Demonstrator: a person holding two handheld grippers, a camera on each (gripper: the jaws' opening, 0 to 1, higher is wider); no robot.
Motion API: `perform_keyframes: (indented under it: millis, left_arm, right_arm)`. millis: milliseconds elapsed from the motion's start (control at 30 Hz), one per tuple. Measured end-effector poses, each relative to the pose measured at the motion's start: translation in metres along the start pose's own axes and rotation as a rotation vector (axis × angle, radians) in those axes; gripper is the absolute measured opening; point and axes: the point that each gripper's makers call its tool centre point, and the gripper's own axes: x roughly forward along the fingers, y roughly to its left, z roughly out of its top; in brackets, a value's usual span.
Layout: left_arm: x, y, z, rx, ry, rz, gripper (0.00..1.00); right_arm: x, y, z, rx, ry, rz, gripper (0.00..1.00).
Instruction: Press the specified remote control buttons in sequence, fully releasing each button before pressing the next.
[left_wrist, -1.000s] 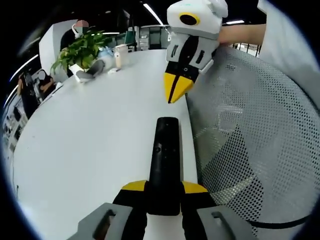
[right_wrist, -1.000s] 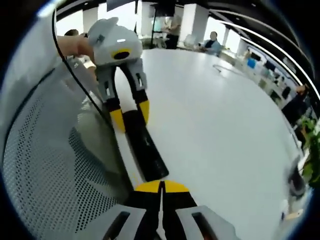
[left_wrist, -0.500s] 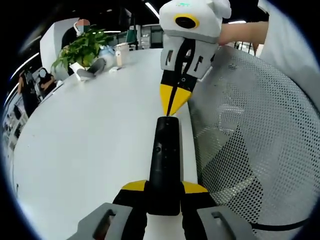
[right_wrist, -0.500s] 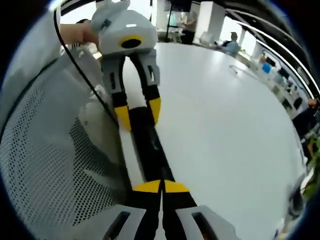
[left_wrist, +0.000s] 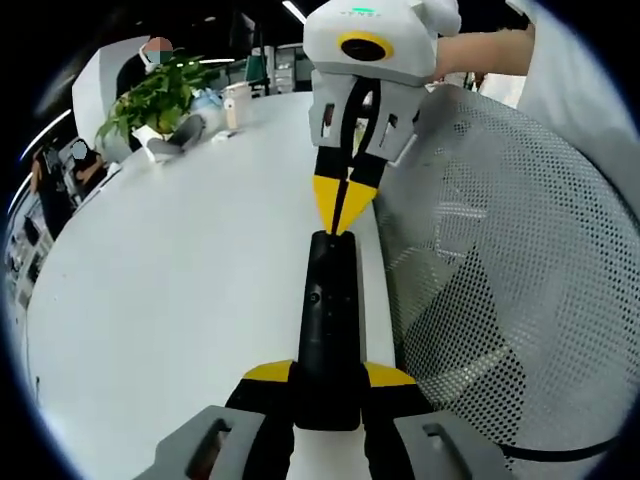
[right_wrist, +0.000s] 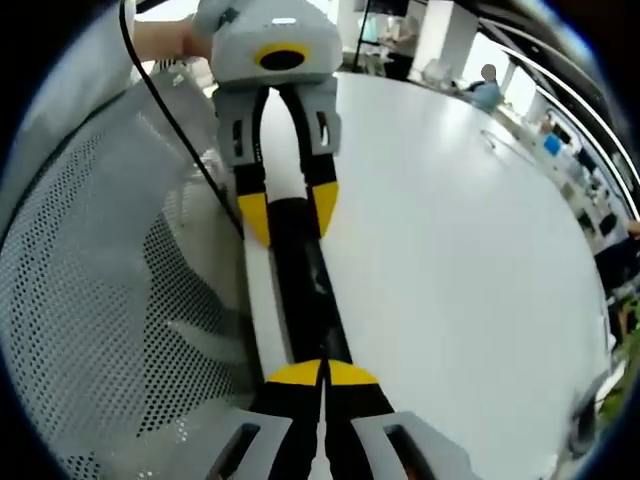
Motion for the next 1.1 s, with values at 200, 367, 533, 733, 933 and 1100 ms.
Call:
perform_keyframes:
  millis: [200, 367, 533, 733, 933, 1100]
  left_arm:
    - [0.0000, -0.0001, -0.0003, -0.002, 0.000, 0.001, 0.24]
    - [0.0000, -0.0003, -0.0005, 0.005, 0.005, -0.002, 0.24]
    - [0.0003, -0.0002, -0.0005, 0.005, 0.006, -0.002, 0.24]
    - [0.0001, -0.0001, -0.0005, 0.005, -0.005, -0.002, 0.24]
    - [0.0001, -0.0009, 0.0000, -0.011, -0.024, 0.012, 0.24]
    - [-0.0003, -0.0005, 0.0001, -0.018, -0.043, 0.018, 0.24]
  right_arm:
    - [0.0012, -0.0010, -0.0003, 0.029, 0.025, 0.013, 0.00]
    - [0.0013, -0.0019, 0.0001, 0.078, 0.035, 0.006, 0.00]
    - [0.0010, -0.0023, -0.0003, 0.103, 0.017, -0.009, 0.00]
    - [0.0016, -0.0019, 0.0002, 0.139, -0.003, -0.057, 0.00]
    - [0.0010, -0.0031, 0.0006, 0.154, -0.021, -0.088, 0.00]
    - [0.0007, -0.0019, 0.0004, 0.145, -0.031, -0.114, 0.00]
